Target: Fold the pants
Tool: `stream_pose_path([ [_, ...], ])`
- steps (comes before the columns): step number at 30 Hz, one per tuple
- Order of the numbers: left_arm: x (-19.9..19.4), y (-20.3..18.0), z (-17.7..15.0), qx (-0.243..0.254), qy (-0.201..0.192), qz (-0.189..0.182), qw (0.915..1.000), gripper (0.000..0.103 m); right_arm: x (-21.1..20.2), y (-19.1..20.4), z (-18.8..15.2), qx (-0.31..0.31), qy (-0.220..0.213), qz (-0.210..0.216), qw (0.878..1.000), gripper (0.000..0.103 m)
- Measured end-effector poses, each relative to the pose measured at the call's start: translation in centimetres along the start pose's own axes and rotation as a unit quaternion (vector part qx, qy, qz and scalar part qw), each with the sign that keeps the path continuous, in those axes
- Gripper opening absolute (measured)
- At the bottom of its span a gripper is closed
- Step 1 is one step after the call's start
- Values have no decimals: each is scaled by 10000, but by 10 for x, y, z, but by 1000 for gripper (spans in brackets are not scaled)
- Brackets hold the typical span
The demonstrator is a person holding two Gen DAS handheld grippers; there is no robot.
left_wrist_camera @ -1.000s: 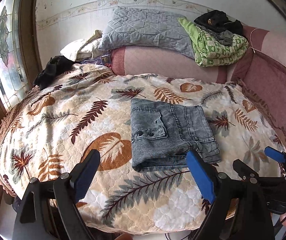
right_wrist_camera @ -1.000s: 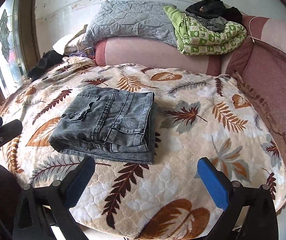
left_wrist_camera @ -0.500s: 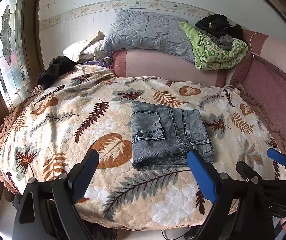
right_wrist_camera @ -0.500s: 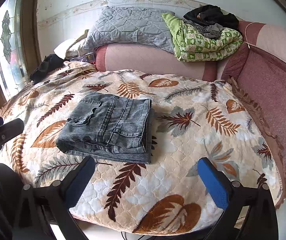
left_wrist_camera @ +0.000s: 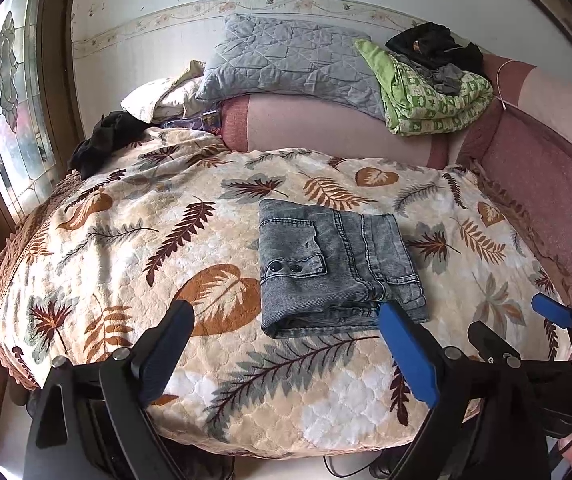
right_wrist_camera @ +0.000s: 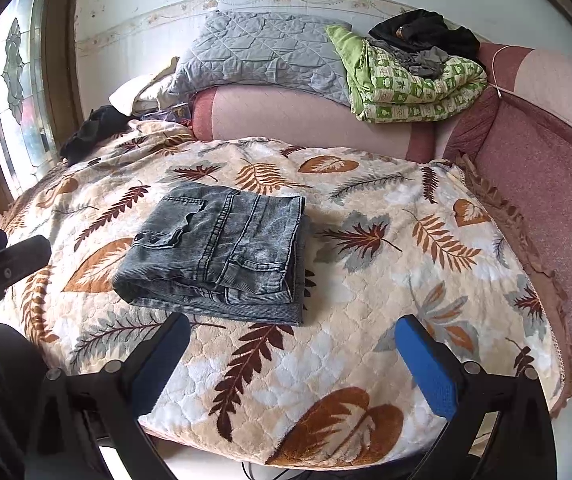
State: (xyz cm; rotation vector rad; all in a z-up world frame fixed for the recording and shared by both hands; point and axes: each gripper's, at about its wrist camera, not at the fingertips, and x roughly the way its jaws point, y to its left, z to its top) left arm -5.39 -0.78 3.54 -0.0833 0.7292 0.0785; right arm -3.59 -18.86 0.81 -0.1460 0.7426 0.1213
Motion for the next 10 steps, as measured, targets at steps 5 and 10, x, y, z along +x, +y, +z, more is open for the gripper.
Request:
stream_pose_path([
  [5, 3, 0, 3, 0, 75, -168, 9998, 96, 1, -1, 0, 0, 17, 0, 10000, 103],
  [10, 8, 1, 9, -88, 53, -271, 9996, 100, 4, -4, 1, 28, 31, -2, 10000, 103],
])
